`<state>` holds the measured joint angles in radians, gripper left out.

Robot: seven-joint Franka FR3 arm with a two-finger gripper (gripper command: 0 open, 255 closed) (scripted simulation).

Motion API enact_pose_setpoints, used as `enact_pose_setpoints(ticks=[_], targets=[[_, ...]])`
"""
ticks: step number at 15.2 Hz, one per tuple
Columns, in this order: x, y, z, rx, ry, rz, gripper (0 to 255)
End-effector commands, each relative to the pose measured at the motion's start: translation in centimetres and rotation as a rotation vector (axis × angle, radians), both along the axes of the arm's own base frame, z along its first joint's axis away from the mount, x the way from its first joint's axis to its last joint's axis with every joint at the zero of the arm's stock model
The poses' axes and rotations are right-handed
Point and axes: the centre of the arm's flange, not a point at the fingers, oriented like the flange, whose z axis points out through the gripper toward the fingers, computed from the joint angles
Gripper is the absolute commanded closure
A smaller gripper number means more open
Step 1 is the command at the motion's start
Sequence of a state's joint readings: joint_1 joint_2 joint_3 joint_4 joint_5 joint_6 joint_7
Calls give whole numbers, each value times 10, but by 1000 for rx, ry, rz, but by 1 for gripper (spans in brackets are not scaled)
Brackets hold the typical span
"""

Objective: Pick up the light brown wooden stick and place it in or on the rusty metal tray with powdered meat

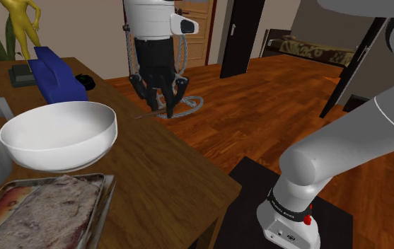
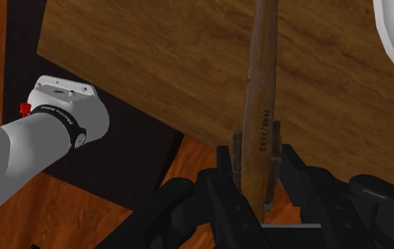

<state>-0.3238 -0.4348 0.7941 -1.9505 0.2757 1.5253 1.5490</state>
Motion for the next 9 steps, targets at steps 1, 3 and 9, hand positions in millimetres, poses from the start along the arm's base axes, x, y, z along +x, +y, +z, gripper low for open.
enact_pose_setpoints(ticks=[1, 3, 9], targets=[[1, 0, 11, 0, 0, 0, 255], [1, 0, 22, 0, 0, 0, 255], [-8, 38, 38, 0, 0, 0, 255]])
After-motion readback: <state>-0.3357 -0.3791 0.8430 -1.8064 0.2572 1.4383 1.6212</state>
